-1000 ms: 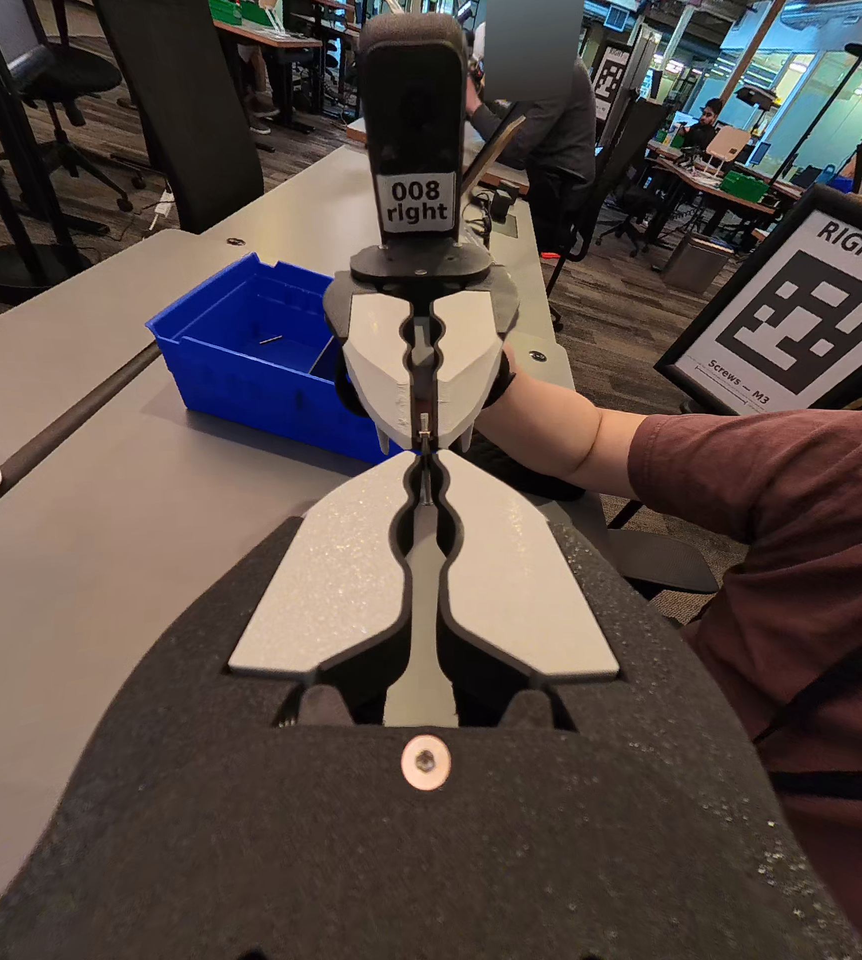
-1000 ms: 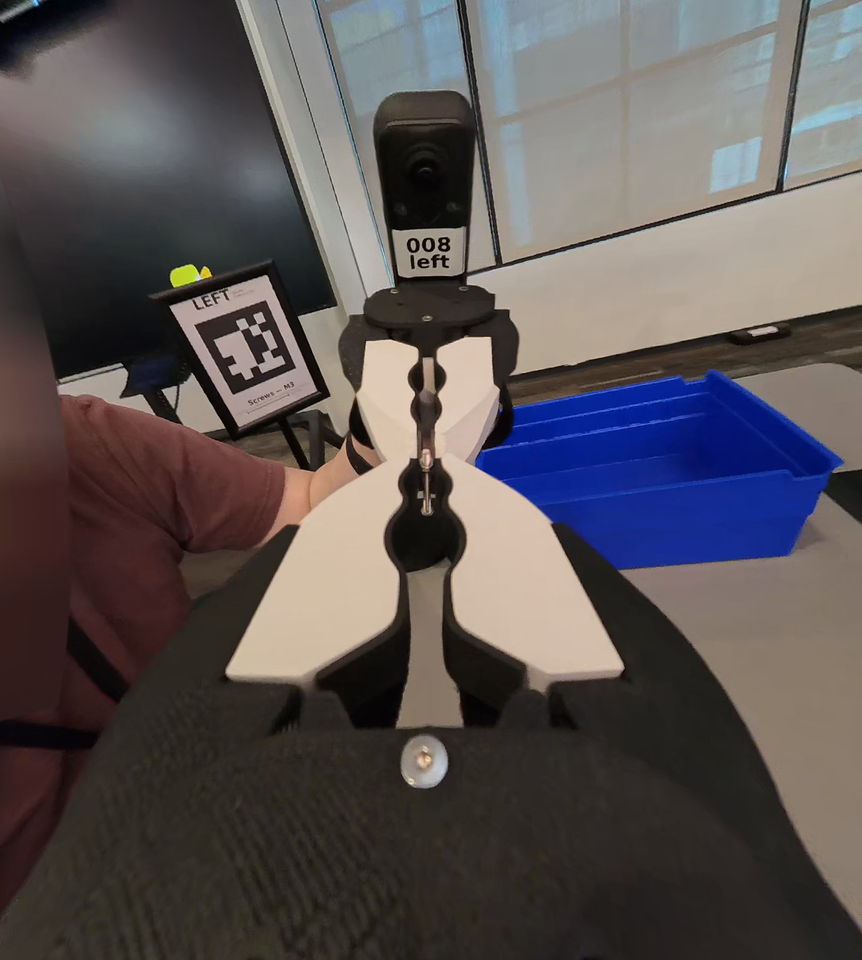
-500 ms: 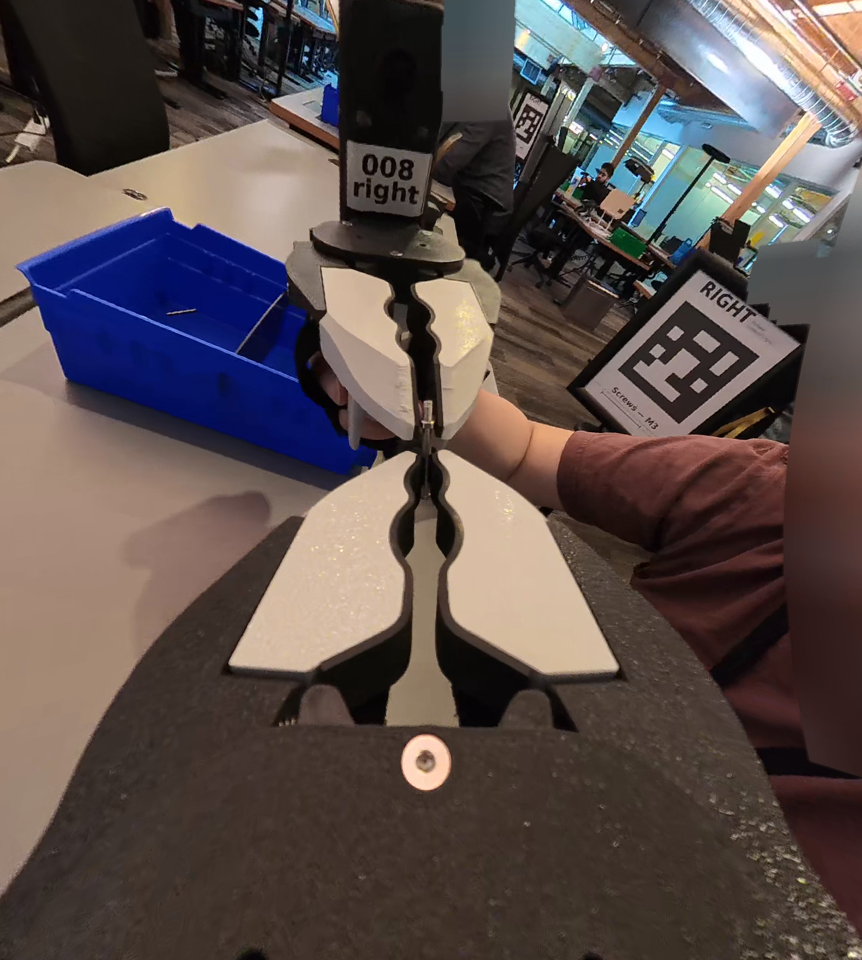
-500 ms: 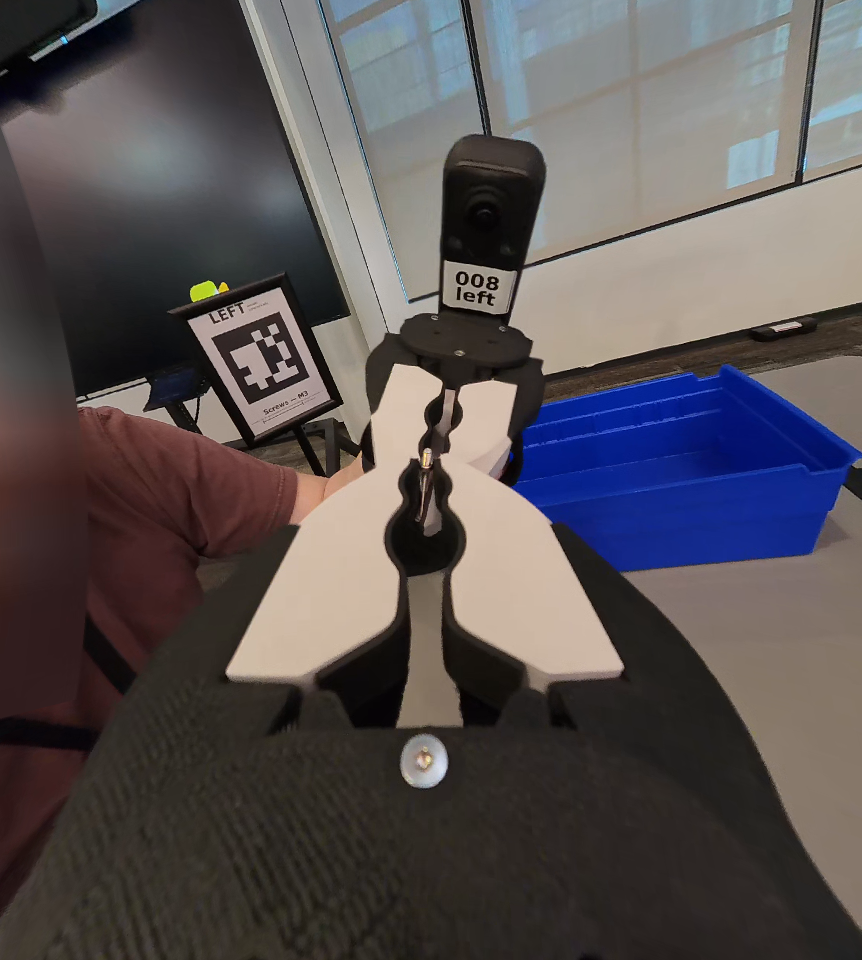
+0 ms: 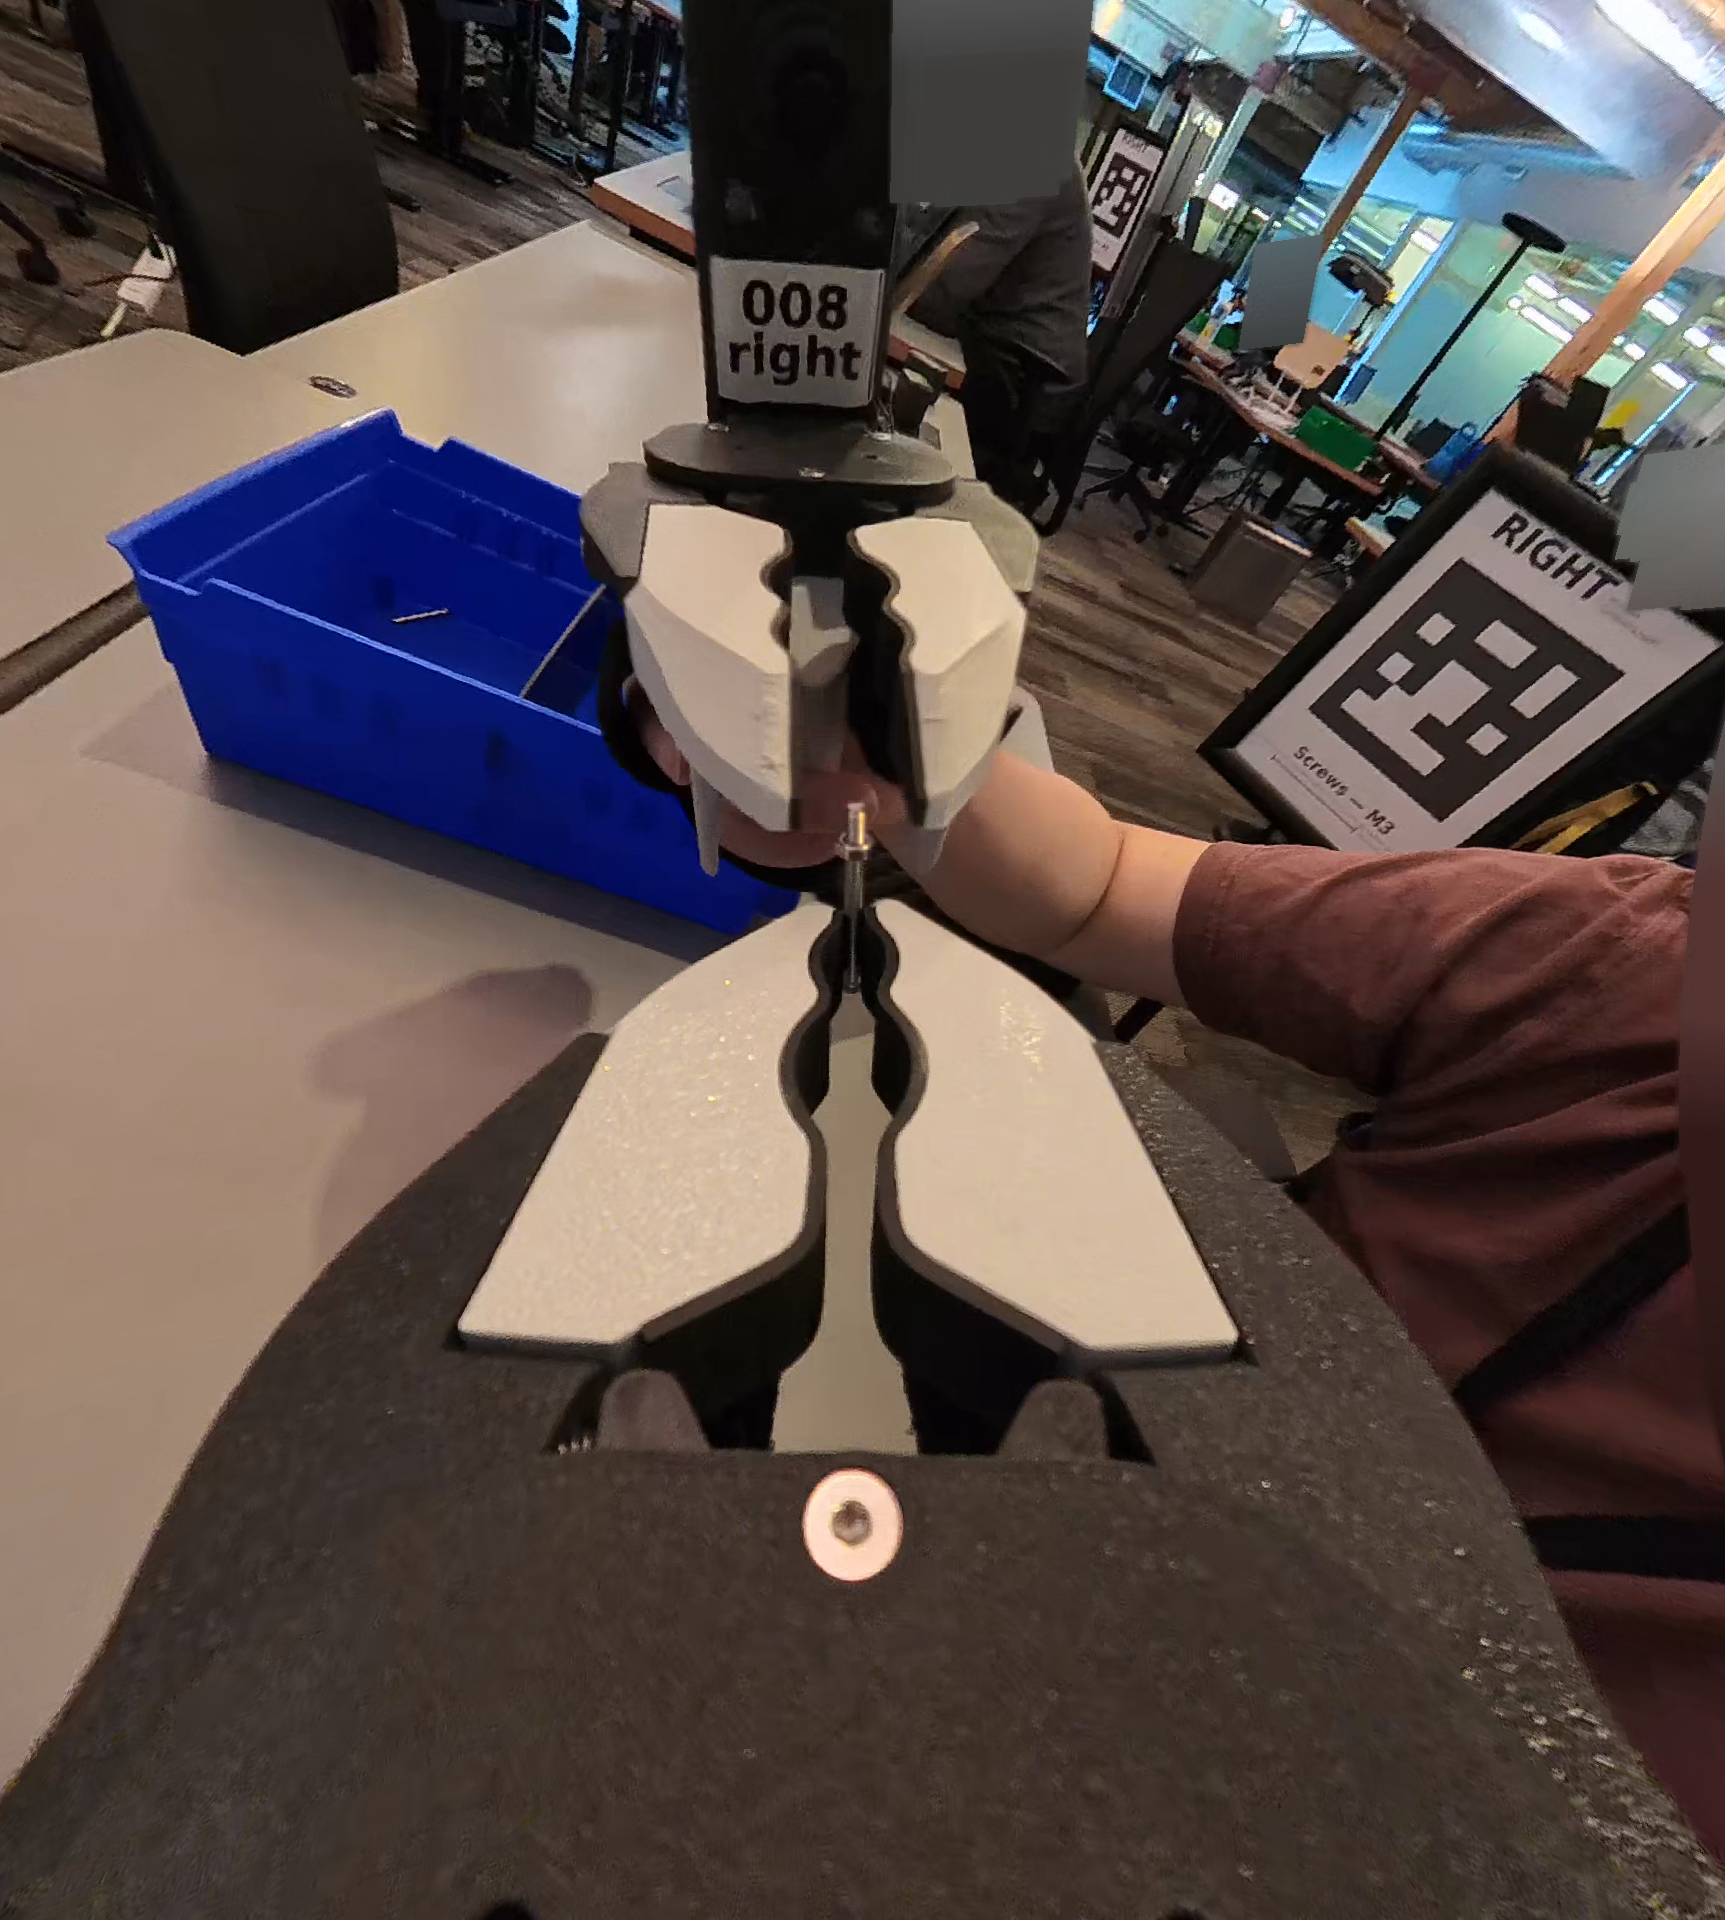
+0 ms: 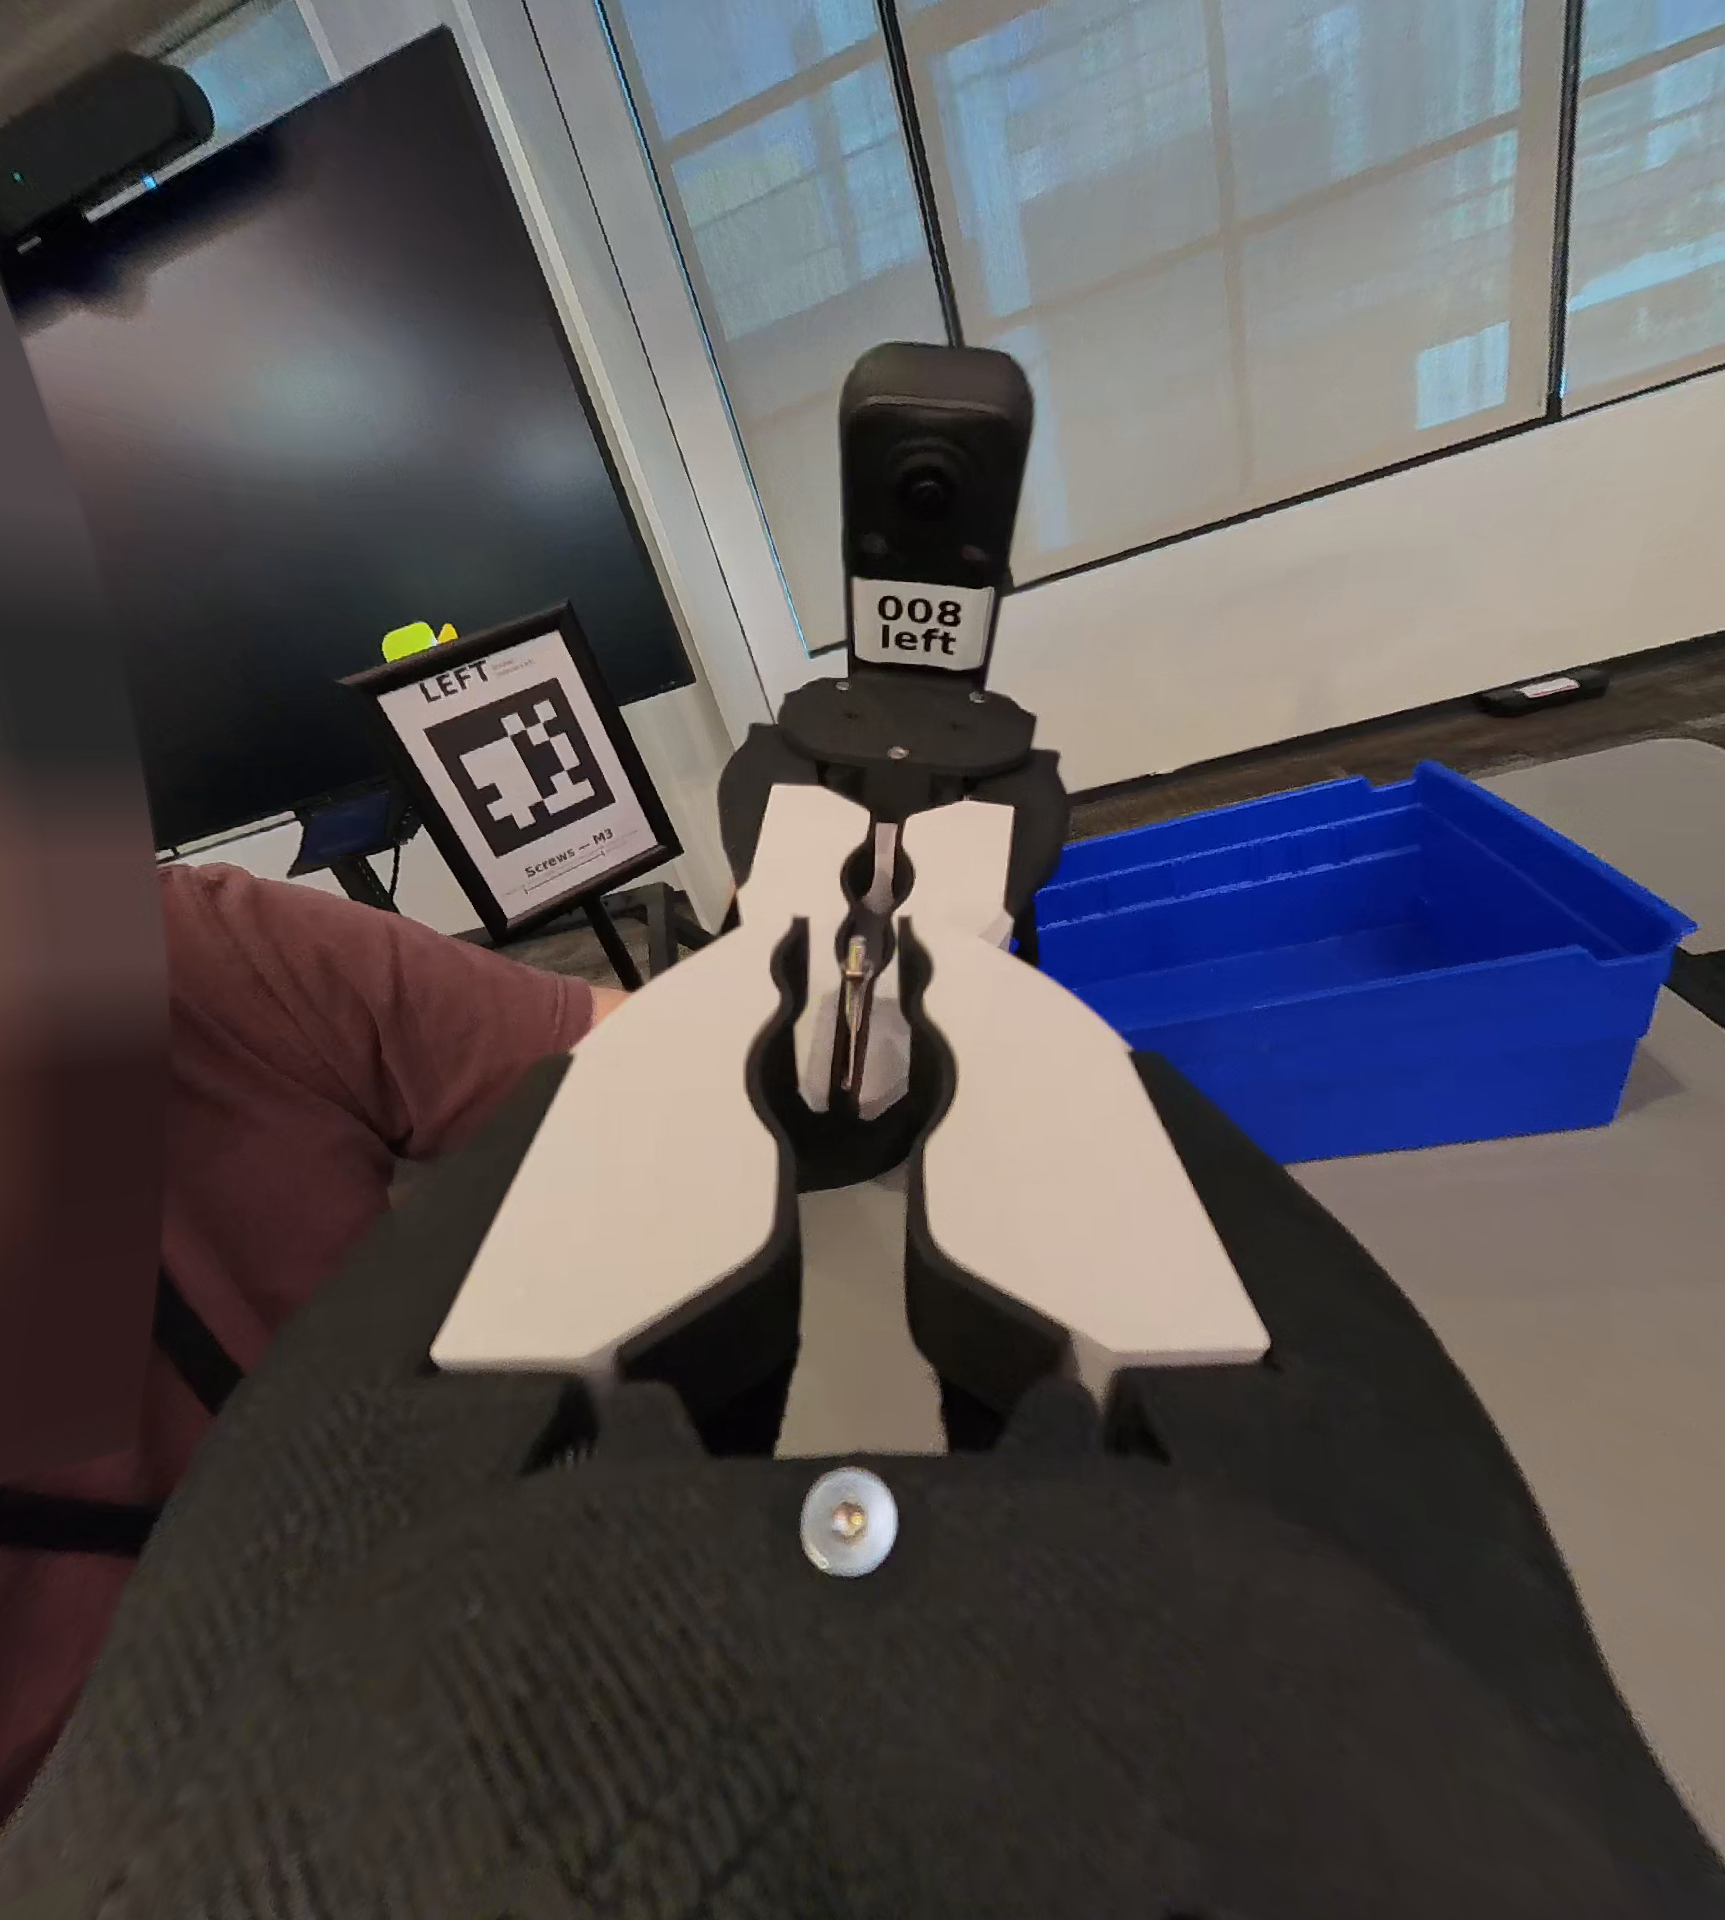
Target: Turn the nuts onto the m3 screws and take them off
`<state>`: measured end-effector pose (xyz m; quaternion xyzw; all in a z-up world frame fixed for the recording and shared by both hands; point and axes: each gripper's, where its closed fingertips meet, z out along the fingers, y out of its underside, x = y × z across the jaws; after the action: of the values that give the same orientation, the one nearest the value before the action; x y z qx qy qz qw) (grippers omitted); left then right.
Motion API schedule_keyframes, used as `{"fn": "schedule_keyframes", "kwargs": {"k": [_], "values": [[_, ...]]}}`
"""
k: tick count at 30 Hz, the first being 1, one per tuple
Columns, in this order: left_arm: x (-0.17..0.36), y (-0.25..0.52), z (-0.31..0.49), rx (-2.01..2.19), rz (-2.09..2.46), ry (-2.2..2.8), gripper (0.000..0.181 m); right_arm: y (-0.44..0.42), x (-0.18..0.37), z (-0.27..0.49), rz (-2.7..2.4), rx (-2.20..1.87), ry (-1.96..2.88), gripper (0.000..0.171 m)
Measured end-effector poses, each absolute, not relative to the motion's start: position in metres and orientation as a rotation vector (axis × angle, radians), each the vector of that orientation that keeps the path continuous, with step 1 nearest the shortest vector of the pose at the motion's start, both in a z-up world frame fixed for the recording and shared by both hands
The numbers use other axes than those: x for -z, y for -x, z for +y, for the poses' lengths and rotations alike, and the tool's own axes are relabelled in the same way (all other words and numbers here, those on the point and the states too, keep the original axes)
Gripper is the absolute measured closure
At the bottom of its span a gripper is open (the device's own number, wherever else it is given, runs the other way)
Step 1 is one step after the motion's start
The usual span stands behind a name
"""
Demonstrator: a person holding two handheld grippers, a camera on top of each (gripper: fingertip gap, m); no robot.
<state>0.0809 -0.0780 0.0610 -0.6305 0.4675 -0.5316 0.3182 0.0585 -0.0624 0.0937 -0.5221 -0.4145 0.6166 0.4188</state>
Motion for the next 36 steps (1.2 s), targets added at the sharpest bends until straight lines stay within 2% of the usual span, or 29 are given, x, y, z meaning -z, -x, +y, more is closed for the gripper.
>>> {"fn": "schedule_keyframes", "kwargs": {"k": [9,18,26,31,36], "values": [[-0.062,-0.084,-0.077,1.370,1.233,1.626,0.179,-0.053,-0.084,-0.062,-1.082,-1.476,1.359,0.156],[-0.066,-0.083,-0.083,1.382,1.258,1.601,0.179,-0.065,-0.094,-0.072,-1.114,-1.648,1.263,0.159],[-0.067,-0.086,-0.087,1.381,1.270,1.590,0.179,-0.060,-0.089,-0.072,-1.135,-1.593,1.289,0.155],[-0.071,-0.082,-0.086,1.387,1.260,1.581,0.179,-0.069,-0.096,-0.068,-1.089,-1.653,1.262,0.159],[-0.069,-0.086,-0.090,1.396,1.276,1.581,0.179,-0.056,-0.095,-0.077,-1.105,-1.621,1.276,0.152]]}}
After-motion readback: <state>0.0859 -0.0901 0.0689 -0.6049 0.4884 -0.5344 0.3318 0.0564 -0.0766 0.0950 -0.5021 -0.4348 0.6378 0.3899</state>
